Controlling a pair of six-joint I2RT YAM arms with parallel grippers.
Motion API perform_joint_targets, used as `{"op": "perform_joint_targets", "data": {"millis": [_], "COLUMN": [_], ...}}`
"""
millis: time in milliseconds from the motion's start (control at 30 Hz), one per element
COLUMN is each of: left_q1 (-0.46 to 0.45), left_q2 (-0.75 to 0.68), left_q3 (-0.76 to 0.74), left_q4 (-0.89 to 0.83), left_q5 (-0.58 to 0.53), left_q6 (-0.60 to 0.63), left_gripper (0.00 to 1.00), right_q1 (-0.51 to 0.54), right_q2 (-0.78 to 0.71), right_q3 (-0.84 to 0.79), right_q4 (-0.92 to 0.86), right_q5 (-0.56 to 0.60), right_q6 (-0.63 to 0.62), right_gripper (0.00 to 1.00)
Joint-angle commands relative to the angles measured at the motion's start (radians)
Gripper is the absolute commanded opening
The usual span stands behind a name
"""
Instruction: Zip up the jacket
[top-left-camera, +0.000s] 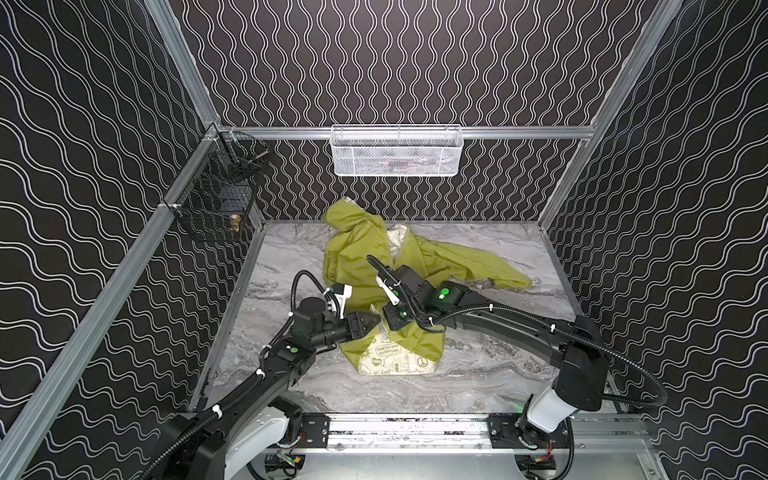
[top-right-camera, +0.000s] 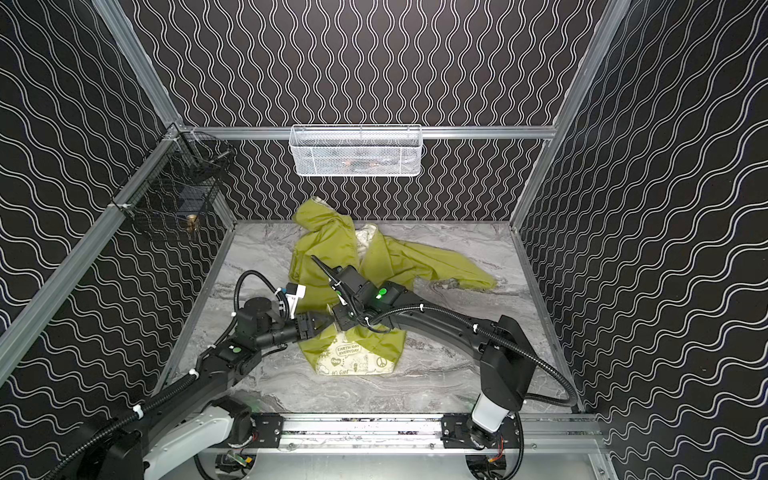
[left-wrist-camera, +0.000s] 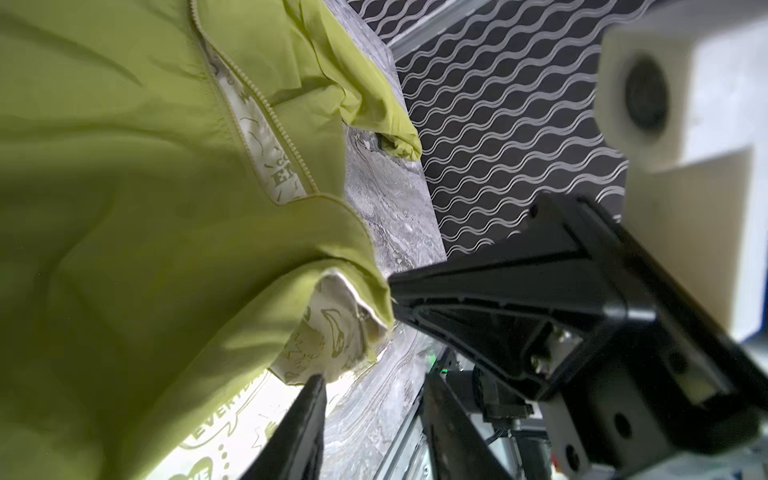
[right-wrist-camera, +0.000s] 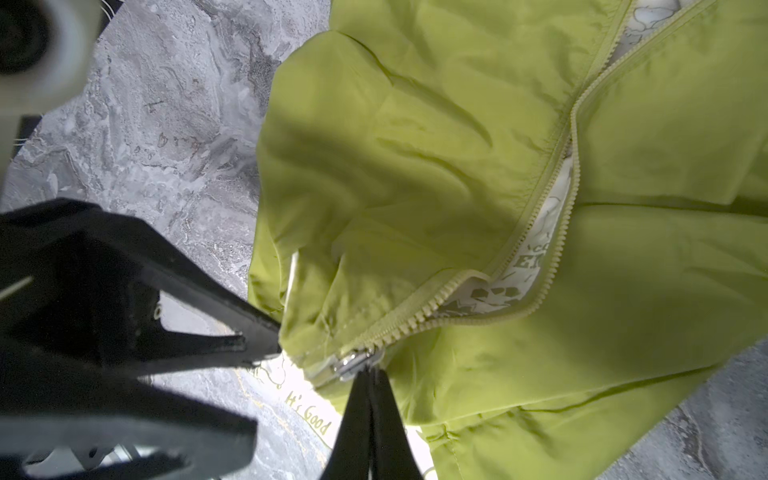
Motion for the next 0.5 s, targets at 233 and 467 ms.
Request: {"op": "perform_joint_targets", "data": {"millis": [233,467], "left_q1": [-0.147,-0.151], "left_q2": [0.048,0.076], "left_q3": [-0.006,-0.031], "left_q4": [0.033,0.098], "left_q5": [-0.174,-0.235], "left_q6": [0.139,0.140], "left_gripper": [0.40,0.38], "right_q1": [-0.001,-0.001], "right_q2": [0.000,-0.002], "right_q3": [0.002,-0.001], "right_q4": [0.026,0.030], "right_q5": [-0.016,-0.024], "right_q6": [-0.007,-0.005], "right_gripper": [0.00,0.00]}}
